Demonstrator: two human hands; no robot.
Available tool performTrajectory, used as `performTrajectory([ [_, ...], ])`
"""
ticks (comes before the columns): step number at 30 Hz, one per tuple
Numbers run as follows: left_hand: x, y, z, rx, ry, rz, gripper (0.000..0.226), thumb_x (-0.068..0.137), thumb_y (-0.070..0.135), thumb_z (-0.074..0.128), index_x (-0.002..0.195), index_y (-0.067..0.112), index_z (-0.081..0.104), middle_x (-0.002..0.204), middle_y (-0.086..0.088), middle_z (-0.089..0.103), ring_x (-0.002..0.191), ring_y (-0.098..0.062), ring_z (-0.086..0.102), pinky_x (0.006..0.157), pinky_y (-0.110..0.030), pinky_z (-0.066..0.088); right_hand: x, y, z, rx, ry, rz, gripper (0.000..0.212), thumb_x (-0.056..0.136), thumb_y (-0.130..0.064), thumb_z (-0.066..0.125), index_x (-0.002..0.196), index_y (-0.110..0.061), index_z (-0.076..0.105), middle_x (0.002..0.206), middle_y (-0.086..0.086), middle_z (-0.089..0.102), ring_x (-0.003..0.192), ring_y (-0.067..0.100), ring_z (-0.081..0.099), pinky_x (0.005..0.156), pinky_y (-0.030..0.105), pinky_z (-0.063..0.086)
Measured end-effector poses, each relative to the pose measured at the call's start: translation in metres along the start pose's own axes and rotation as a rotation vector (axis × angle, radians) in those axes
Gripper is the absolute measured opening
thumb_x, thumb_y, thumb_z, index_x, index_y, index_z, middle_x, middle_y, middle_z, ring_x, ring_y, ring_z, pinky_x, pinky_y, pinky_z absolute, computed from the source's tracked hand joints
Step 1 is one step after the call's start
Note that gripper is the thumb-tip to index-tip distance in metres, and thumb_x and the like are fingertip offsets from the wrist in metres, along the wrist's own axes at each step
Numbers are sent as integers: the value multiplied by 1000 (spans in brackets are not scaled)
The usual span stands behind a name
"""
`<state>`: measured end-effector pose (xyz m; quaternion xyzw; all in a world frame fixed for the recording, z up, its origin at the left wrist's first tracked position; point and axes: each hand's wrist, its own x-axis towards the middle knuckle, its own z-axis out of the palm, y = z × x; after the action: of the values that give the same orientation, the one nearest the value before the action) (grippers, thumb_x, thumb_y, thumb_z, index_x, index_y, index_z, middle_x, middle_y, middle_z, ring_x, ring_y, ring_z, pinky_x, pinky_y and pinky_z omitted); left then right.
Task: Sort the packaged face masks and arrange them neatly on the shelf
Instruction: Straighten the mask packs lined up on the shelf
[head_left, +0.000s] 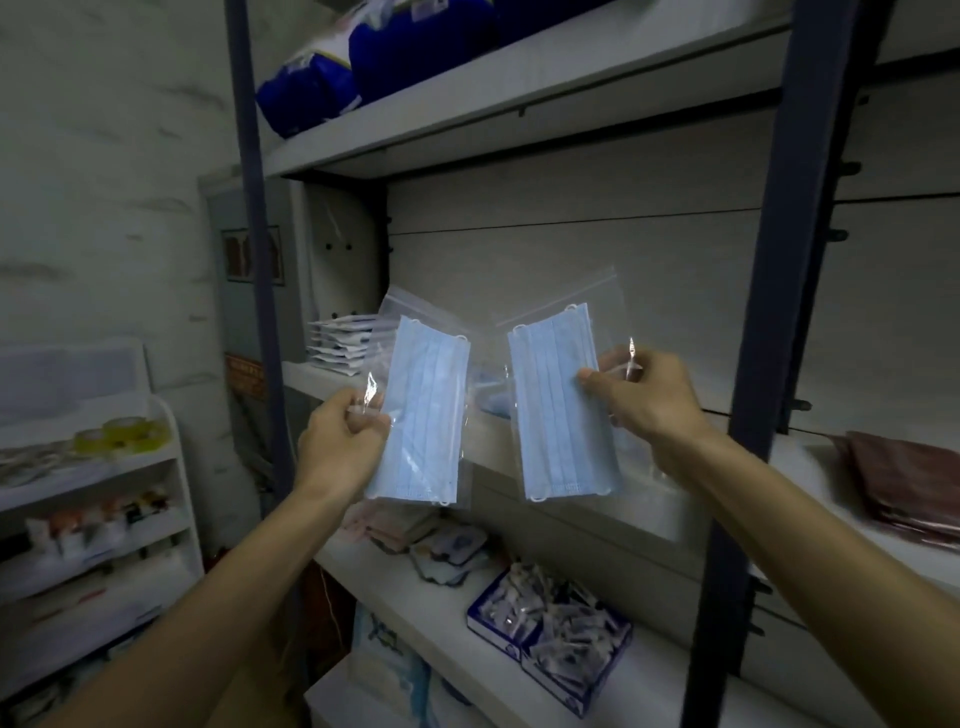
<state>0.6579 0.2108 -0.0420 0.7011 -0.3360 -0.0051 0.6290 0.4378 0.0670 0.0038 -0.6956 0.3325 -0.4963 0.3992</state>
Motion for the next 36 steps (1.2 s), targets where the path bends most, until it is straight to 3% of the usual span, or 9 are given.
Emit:
performTrajectory([
  [6, 69, -8, 23, -114, -52, 36, 12, 89, 13, 58, 99, 19, 61, 91, 3, 64, 83, -15, 61, 68, -32, 52, 59, 9, 43, 10, 188, -9, 16, 86, -21, 71, 79, -17, 56, 80, -2, 60, 72, 16, 58, 59, 27, 45],
  [11, 112, -18, 44, -204, -97, 39, 15, 88, 11, 59, 93, 24, 60, 88, 5, 63, 79, -13, 60, 60, -24, 44, 84, 8, 58, -32, 276, -39, 13, 90, -25, 66, 92, -17, 57, 81, -8, 56, 70, 8, 56, 54, 24, 43],
  [16, 155, -26, 64, -277, -153, 49, 18, 89, 13, 60, 106, 19, 60, 85, 3, 62, 70, -11, 58, 52, -23, 40, 103, 6, 61, -141, 369, -95, 18, 88, -26, 69, 78, -27, 54, 80, -4, 60, 72, 11, 60, 66, 34, 54],
  [19, 177, -30, 75, -301, -225, 71, 17, 91, 12, 57, 106, 19, 59, 82, 3, 61, 62, -9, 54, 43, -16, 39, 113, 11, 62, -164, 414, -56, 16, 87, -26, 69, 78, -27, 56, 81, -6, 59, 74, 10, 60, 68, 35, 54],
  [23, 206, -38, 84, -328, -309, 100, 15, 91, 11, 57, 105, 17, 59, 85, 3, 63, 63, -8, 57, 45, -16, 41, 124, 15, 67, -177, 487, 12, 12, 86, -24, 71, 83, -23, 59, 85, -3, 60, 76, 13, 61, 73, 37, 54],
  [26, 229, -45, 87, -327, -372, 129, 11, 91, 10, 57, 102, 12, 57, 81, 6, 60, 63, -6, 54, 39, -9, 38, 132, 19, 73, -155, 580, 62, 15, 84, -20, 74, 79, -19, 60, 86, 4, 63, 67, 12, 59, 60, 27, 48],
  [29, 250, -52, 90, -352, -398, 128, 14, 91, 10, 58, 104, 13, 57, 80, 6, 57, 62, -8, 51, 45, -17, 39, 135, 23, 81, -96, 666, 130, 21, 83, -15, 76, 73, -18, 57, 81, 9, 62, 57, 12, 52, 50, 23, 39],
  [36, 282, -57, 113, -436, -477, 133, 18, 88, 5, 59, 105, 1, 59, 71, 3, 55, 56, -11, 46, 38, -9, 35, 132, 25, 106, -118, 685, 238, 18, 85, -15, 73, 97, -7, 62, 74, 2, 57, 62, 12, 54, 56, 26, 45],
])
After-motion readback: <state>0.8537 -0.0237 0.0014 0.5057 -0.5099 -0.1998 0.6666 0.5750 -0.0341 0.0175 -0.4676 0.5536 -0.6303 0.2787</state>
